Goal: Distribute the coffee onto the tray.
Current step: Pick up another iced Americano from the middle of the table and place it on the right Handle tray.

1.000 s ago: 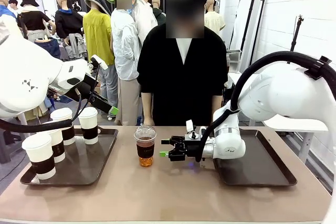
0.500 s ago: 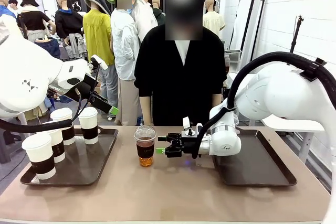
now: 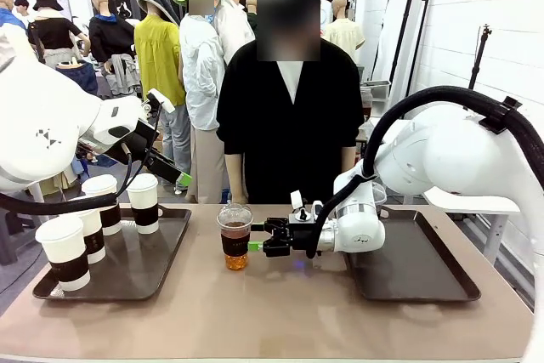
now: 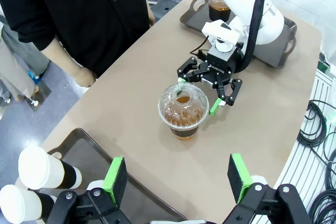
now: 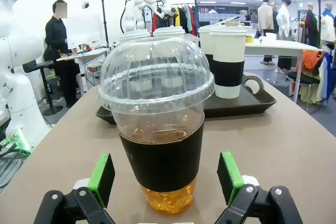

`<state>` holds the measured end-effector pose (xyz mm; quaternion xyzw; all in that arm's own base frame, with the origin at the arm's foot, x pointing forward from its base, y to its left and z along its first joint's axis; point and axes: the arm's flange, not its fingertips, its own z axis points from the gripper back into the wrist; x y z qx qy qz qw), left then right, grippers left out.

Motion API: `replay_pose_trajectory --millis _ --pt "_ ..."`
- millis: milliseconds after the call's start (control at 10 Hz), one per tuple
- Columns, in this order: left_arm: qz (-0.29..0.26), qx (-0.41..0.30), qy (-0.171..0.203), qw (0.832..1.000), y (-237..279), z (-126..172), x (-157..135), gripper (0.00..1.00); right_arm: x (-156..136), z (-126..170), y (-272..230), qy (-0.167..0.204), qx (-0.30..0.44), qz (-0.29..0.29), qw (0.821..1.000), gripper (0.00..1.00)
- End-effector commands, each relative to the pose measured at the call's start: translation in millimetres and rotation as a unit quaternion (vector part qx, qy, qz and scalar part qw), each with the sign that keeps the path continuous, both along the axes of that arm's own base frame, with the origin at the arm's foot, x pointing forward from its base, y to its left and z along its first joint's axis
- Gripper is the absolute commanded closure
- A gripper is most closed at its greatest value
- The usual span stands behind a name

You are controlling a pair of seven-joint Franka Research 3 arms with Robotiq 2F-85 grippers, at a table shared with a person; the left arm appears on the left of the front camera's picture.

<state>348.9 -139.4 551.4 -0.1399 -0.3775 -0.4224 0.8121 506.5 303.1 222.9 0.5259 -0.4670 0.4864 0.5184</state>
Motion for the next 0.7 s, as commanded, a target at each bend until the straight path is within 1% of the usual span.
replay_pose_trajectory --millis 0,600 --pt "0.0 -0.003 0.001 1.0 1 0 0 0.0 8 -3 13 0.013 -0.008 0.02 1.0 0.0" --pt "0.0 -0.003 0.001 1.0 1 0 0 0.0 11 -5 35 0.016 -0.012 0.051 0.998 0.0"
